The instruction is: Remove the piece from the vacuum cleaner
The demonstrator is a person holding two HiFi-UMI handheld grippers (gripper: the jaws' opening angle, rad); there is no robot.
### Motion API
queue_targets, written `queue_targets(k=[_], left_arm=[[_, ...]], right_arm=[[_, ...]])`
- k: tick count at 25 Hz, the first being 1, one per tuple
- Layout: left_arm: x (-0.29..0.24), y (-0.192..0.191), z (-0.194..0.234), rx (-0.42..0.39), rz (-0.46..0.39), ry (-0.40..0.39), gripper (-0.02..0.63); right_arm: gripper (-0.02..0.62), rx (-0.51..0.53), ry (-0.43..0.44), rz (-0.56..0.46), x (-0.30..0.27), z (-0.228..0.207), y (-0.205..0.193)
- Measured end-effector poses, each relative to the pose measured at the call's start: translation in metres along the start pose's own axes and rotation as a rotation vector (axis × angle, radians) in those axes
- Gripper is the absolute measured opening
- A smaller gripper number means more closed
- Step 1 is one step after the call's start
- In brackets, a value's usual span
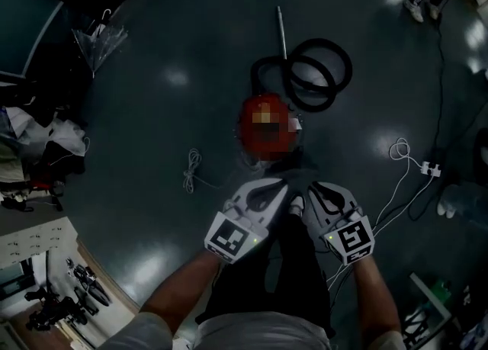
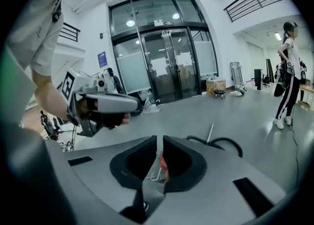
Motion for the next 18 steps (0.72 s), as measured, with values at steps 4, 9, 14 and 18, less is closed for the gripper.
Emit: queue_targets(k=[4, 9, 14, 18], left_arm=[[-0.029, -0.063, 0.027, -0.011, 0.058, -0.025, 0.005], [-0.059, -0.129, 0.053, 0.006, 0.092, -0.028, 0.005], [-0.071, -0.162, 0.067, 0.013, 0.103, -0.023, 0.005], [-0.072, -0.185, 0.074, 0.025, 0.12, -0.015, 0.005]], right_arm=[[0.04, 0.048, 0.005, 0.105, -0.059, -0.017, -0.075], [0.068, 0.239, 0.065, 0.229, -0.123, -0.033, -0.157], [0.114, 0.475, 0.16, 0.376, -0.179, -0.044, -0.231], [0.146, 0.654, 0.23, 0.447, -0.207, -0.047, -0.27]])
Point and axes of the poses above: the fingertips, and each gripper's own axes: x backward along the fingers, z to its left, y out of its top, the point moved 7 cm from there along x, backward along the fingers, and after that the axes turned 9 degrees about -y, right-handed, at the moved point
